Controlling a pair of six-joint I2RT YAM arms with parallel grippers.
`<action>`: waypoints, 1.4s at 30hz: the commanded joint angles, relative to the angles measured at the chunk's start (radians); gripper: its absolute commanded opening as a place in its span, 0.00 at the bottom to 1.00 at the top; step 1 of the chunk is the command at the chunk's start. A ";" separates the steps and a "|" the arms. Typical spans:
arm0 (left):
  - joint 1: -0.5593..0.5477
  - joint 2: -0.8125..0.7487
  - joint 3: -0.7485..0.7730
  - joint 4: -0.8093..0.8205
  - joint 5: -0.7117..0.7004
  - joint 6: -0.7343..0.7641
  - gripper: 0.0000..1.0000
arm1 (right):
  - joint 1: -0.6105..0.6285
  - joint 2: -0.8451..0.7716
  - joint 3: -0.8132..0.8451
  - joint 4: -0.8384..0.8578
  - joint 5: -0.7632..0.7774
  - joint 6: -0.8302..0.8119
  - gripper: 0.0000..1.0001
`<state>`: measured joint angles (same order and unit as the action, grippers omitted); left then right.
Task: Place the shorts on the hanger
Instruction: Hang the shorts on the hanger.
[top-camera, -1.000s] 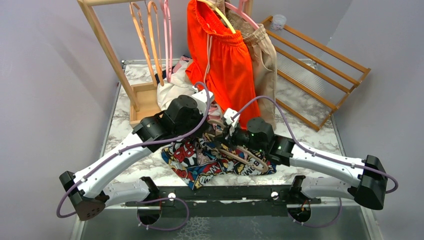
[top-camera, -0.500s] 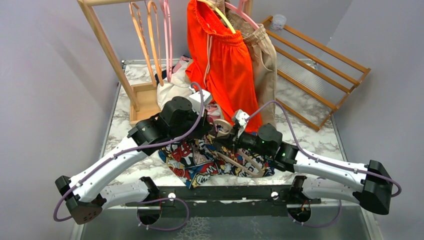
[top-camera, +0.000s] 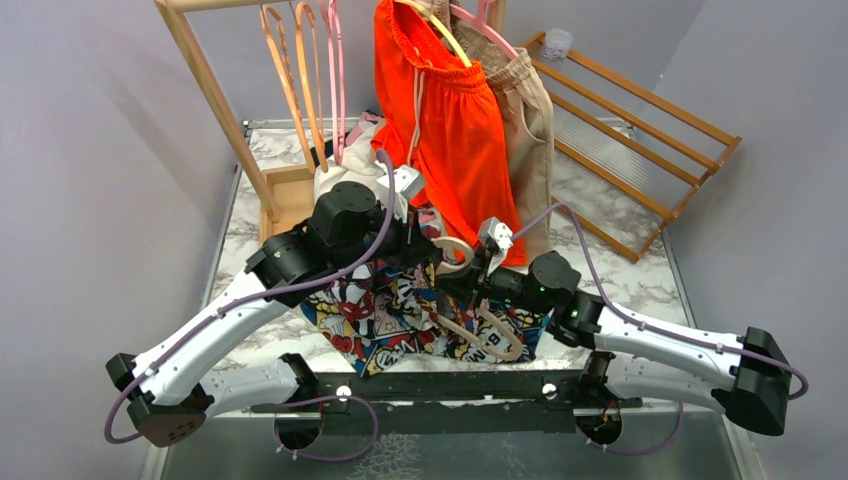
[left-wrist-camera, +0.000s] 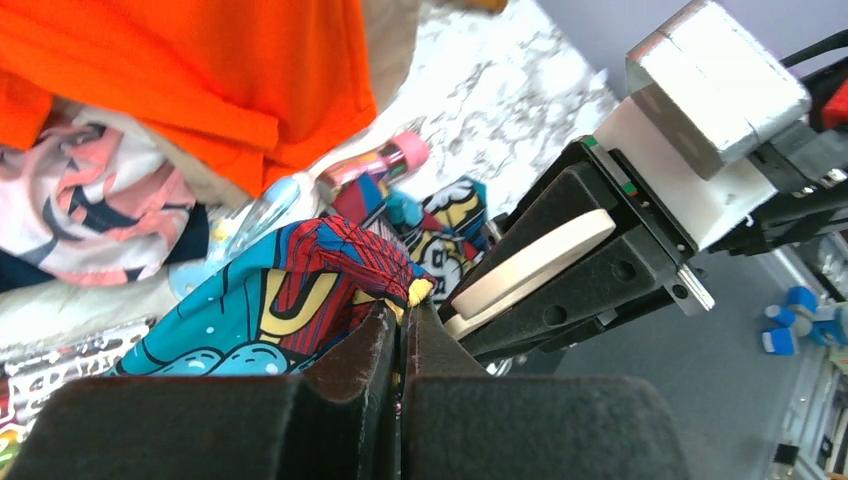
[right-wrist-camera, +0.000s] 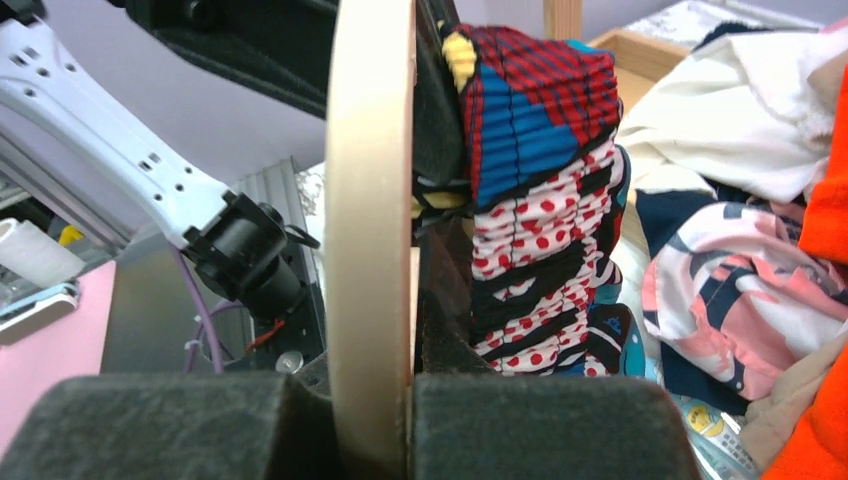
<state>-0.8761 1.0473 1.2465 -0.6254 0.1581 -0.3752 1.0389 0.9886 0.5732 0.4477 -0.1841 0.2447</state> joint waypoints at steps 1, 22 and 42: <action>0.003 -0.035 0.072 0.084 0.058 -0.038 0.00 | 0.004 -0.074 0.045 0.061 -0.052 0.016 0.01; 0.004 -0.057 0.035 0.098 -0.030 -0.008 0.65 | 0.004 -0.177 -0.104 0.220 0.071 0.111 0.01; 0.004 -0.537 -0.211 0.083 -0.335 0.244 0.76 | 0.004 -0.434 -0.016 -0.050 0.240 -0.011 0.01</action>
<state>-0.8761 0.5163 1.0985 -0.5453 -0.1181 -0.2211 1.0397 0.6048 0.4923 0.4324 0.0036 0.2634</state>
